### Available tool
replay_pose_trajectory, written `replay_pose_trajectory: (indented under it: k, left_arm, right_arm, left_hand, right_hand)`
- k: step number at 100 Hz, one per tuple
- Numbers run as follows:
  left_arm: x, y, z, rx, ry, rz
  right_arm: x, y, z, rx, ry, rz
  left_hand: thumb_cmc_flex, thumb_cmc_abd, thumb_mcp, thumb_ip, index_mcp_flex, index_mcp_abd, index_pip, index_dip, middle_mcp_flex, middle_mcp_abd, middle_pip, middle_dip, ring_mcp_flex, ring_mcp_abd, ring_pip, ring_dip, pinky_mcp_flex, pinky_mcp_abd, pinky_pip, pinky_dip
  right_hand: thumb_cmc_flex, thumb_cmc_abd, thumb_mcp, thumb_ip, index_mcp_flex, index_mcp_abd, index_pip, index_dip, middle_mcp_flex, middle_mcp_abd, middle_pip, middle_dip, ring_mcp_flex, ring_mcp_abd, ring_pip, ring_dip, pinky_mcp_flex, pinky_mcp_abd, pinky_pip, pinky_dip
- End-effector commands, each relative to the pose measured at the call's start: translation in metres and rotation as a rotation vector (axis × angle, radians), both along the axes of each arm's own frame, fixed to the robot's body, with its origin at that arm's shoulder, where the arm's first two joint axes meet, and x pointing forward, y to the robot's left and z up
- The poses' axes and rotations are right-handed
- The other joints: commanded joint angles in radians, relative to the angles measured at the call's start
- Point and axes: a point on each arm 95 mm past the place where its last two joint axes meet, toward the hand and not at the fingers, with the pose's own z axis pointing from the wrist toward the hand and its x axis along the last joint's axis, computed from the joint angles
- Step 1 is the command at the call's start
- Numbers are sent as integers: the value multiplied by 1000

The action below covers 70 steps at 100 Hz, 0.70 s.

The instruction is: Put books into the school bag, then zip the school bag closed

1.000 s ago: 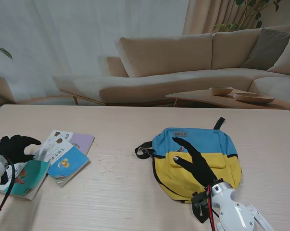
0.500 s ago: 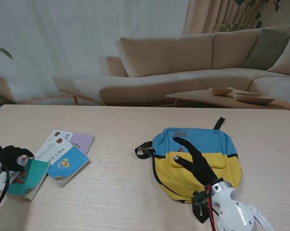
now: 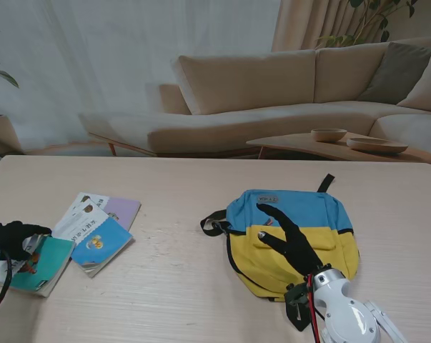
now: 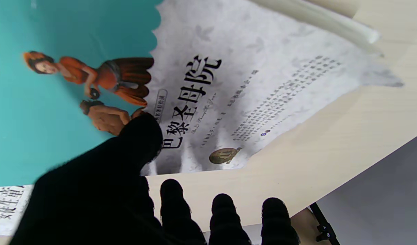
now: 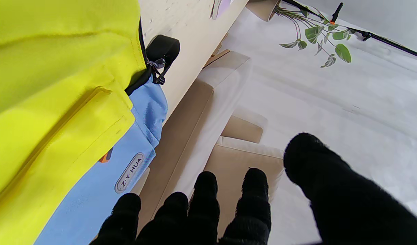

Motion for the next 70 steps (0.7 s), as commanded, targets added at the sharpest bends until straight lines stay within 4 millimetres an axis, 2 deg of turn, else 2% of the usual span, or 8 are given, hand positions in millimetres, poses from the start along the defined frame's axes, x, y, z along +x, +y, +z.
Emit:
replay_pose_trajectory:
  k: [1,24,34,39,44,49,57,70]
  left_arm:
    - [-6,-1,-8,-15,33,1]
    - [-8,-1,-19,-18,31,19]
    - [-9,-1,-24,3,31,10]
    - [-9,-1,-27,10,26,4]
    - [-8,-1,-30,16,20,1]
    - [-8,-1,-31,20,15,-1]
    - [-7,-2,-33,27,6,-3]
    - [-6,-2,-35,35,5,-9]
  right_arm:
    - [-3,5,-3,3,10,18]
    - [-4,6,-4,-1,8,22]
    - [-4,6,-4,-2,9,23]
    - [-5,6,-4,-3,9,24]
    - [-5,7,-5,-4,10,25]
    - [-5,7,-5,-4,11,26]
    - [-5,7,-5,-5,11,26]
    - [-5,7,-5,-5,10,26]
  left_hand:
    - [40,-30,58,-8,-44,-101,-40,33,-27,-37,6,23,-21,-23,-20,-12,-11,-10,-43,-16]
    - [18,-59,55,-15,-46,-56,33,147,3,-20,139,91,-22,-24,-5,29,-11,-11,-41,-12]
    - [25,-96,80,-24,-48,-57,90,183,9,-24,278,201,-17,-16,32,107,-12,-17,-32,-1]
    - [32,-115,100,-29,-53,-59,133,230,7,-23,359,274,-7,-13,70,154,-16,-18,-11,32]
    - [42,-126,114,-32,-61,-55,168,300,0,-19,437,358,-3,2,131,221,-20,-16,22,86]
    - [50,-131,126,-34,-75,-55,212,417,-8,-11,537,468,5,10,227,321,-20,-12,75,138]
    - [60,-135,140,-35,-93,-56,208,692,-15,0,671,638,9,33,392,495,-22,-3,145,185]
    - [90,-135,155,-34,-86,-66,256,768,0,-11,802,769,5,43,682,657,-15,3,282,245]
  right_hand:
    - [17,-10,15,-33,-26,-4,15,-20,-14,-26,11,10,-23,-18,8,5,-4,-22,0,-5]
    - [17,-9,17,-32,-26,-5,16,-21,-13,-25,15,12,-22,-16,12,7,-3,-20,4,-6]
    - [17,-10,18,-32,-25,-3,17,-21,-14,-24,16,12,-22,-15,13,7,-4,-20,6,-7]
    - [17,-11,18,-32,-25,-4,17,-21,-14,-24,17,12,-22,-14,13,8,-4,-20,7,-7]
    - [16,-10,18,-32,-25,-3,17,-21,-14,-25,17,12,-21,-15,14,8,-4,-19,8,-7]
    - [16,-11,19,-32,-25,-3,18,-21,-14,-23,17,13,-22,-14,15,8,-5,-19,10,-8]
    - [16,-12,19,-32,-25,-2,18,-21,-14,-23,18,13,-22,-15,15,8,-5,-19,11,-8]
    - [16,-11,20,-32,-24,-3,19,-21,-14,-24,19,13,-22,-13,15,8,-6,-19,13,-10]
